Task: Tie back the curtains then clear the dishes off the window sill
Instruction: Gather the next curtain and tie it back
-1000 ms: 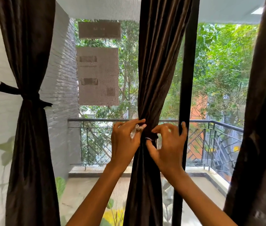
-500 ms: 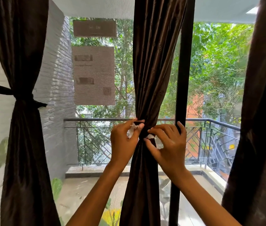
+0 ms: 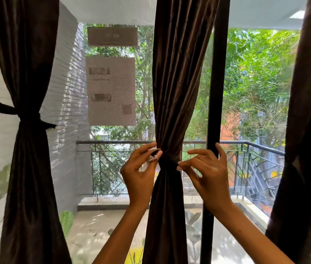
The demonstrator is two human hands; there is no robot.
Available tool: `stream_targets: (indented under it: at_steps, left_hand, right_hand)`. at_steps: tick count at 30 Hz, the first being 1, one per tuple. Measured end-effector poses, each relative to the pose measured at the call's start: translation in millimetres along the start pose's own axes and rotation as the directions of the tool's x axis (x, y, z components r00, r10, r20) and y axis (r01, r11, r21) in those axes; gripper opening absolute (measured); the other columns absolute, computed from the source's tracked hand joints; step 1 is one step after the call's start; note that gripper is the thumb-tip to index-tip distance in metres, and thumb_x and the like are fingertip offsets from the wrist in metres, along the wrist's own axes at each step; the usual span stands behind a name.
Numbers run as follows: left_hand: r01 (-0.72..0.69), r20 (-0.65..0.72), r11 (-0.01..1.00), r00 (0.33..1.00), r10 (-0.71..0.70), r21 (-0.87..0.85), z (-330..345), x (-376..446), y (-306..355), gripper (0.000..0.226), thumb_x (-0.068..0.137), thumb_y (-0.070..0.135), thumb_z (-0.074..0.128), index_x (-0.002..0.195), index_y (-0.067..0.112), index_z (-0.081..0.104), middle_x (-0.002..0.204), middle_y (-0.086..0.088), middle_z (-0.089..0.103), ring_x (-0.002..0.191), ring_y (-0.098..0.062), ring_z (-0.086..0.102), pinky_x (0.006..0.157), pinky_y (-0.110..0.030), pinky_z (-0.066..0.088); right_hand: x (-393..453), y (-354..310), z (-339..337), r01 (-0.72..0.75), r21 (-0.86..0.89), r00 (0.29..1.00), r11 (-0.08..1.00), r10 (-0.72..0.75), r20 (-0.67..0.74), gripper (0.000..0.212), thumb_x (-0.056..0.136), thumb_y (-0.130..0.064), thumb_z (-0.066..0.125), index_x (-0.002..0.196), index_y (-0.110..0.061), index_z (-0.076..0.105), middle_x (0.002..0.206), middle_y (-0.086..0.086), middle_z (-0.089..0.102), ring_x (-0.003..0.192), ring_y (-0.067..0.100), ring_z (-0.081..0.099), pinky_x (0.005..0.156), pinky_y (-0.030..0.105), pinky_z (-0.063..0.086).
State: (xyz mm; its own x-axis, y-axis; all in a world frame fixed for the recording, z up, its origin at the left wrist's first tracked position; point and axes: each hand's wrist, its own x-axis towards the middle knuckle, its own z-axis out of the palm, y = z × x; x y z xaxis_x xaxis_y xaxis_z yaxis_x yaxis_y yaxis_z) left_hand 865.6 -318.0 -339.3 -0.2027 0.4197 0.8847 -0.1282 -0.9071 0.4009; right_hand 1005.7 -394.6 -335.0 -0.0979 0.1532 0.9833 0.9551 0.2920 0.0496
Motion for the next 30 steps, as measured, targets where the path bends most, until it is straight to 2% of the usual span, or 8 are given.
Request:
stream_targets:
  at_steps: [4, 9, 14, 18, 20, 23, 25, 30]
  left_hand:
    - [0.14, 0.007, 0.987, 0.99, -0.14, -0.083, 1.1, -2.7, 2.4, 0.023, 0.078, 0.006, 0.072, 0.09, 0.026, 0.073, 0.085, 0.01, 0.074, 0.084, -0.006, 0.069, 0.072, -0.018, 0.053]
    - [0.152, 0.007, 0.988, 0.988, -0.152, -0.011, -3.7, 3.0, -9.2, 0.032, 0.076, 0.002, 0.074, 0.087, 0.032, 0.07, 0.076, 0.023, 0.07, 0.077, 0.004, 0.068, 0.066, -0.009, 0.049]
    - [0.176, -0.022, 0.982, 0.984, -0.175, 0.07, -2.4, -1.9, -23.5, 0.016, 0.075, 0.004, 0.075, 0.09, 0.008, 0.074, 0.075, 0.0, 0.073, 0.074, 0.009, 0.065, 0.058, -0.002, 0.042]
    - [0.008, 0.115, 0.99, 0.993, -0.024, 0.14, -0.3, 1.0, -20.8, 0.024, 0.08, 0.004, 0.072, 0.091, 0.026, 0.069, 0.083, 0.025, 0.065, 0.078, 0.011, 0.062, 0.062, -0.01, 0.048]
    - [-0.06, 0.148, 0.985, 0.988, 0.035, 0.164, 0.1, 4.9, -18.3, 0.022, 0.081, 0.008, 0.072, 0.094, 0.026, 0.069, 0.088, 0.021, 0.066, 0.084, 0.008, 0.062, 0.069, -0.019, 0.052]
    - [-0.175, 0.171, 0.954, 0.976, 0.136, 0.243, 1.7, 5.6, -13.7, 0.021, 0.083, 0.023, 0.068, 0.104, 0.022, 0.068, 0.102, 0.014, 0.065, 0.097, 0.001, 0.06, 0.085, -0.019, 0.05]
    - [-0.352, 0.23, 0.895, 0.928, 0.294, 0.275, 5.6, 5.4, -7.3, 0.03, 0.086, 0.026, 0.062, 0.114, 0.016, 0.065, 0.113, 0.009, 0.062, 0.109, -0.002, 0.054, 0.097, -0.014, 0.041]
    - [-0.591, 0.305, 0.764, 0.801, 0.516, 0.26, 49.2, 33.3, 13.7, 0.027, 0.091, 0.015, 0.056, 0.115, 0.007, 0.066, 0.12, -0.006, 0.064, 0.114, -0.021, 0.059, 0.099, -0.035, 0.045]
  right_hand:
    - [-2.2, 13.3, -5.8, 0.049, -0.086, 0.998, 0.995, -0.046, 0.033, 0.013, 0.084, -0.024, 0.066, 0.072, -0.018, 0.068, 0.076, -0.008, 0.068, 0.095, 0.011, 0.063, 0.108, 0.056, 0.025]
    - [-10.0, 29.9, -11.9, 0.137, -0.21, 0.99, 0.968, -0.13, 0.047, 0.025, 0.087, -0.022, 0.06, 0.065, -0.01, 0.062, 0.073, 0.0, 0.065, 0.09, 0.018, 0.067, 0.111, 0.057, 0.021]
    - [-20.1, 45.8, -11.3, 0.19, -0.264, 0.982, 0.946, -0.188, 0.035, 0.017, 0.085, -0.015, 0.065, 0.069, -0.012, 0.062, 0.072, 0.001, 0.063, 0.092, 0.02, 0.067, 0.11, 0.062, 0.019]
    - [-25.4, 46.5, -4.2, 0.169, -0.351, 0.984, 0.921, -0.18, -0.001, 0.012, 0.085, -0.011, 0.068, 0.074, -0.012, 0.064, 0.078, 0.003, 0.066, 0.1, 0.023, 0.065, 0.112, 0.056, 0.021]
    - [-28.0, 46.1, -0.5, 0.157, -0.359, 0.986, 0.92, -0.164, 0.012, 0.003, 0.084, -0.013, 0.07, 0.087, -0.013, 0.07, 0.1, 0.005, 0.071, 0.112, 0.025, 0.061, 0.112, 0.055, 0.023]
    - [-28.3, 46.5, 2.8, 0.106, -0.363, 0.994, 0.926, -0.099, 0.039, 0.031, 0.091, -0.024, 0.061, 0.121, -0.016, 0.062, 0.138, 0.01, 0.052, 0.132, 0.025, 0.044, 0.111, 0.057, 0.024]
    - [-25.2, 46.5, -0.2, 0.062, -0.366, 0.998, 0.929, -0.059, 0.02, 0.04, 0.093, -0.028, 0.053, 0.132, -0.017, 0.05, 0.146, 0.011, 0.043, 0.137, 0.024, 0.037, 0.112, 0.055, 0.023]
    - [10.6, 76.3, -28.7, -0.038, -0.428, 0.998, 0.903, 0.011, -0.065, 0.04, 0.095, -0.034, 0.044, 0.131, -0.017, 0.048, 0.147, 0.011, 0.04, 0.136, 0.025, 0.038, 0.111, 0.051, 0.023]
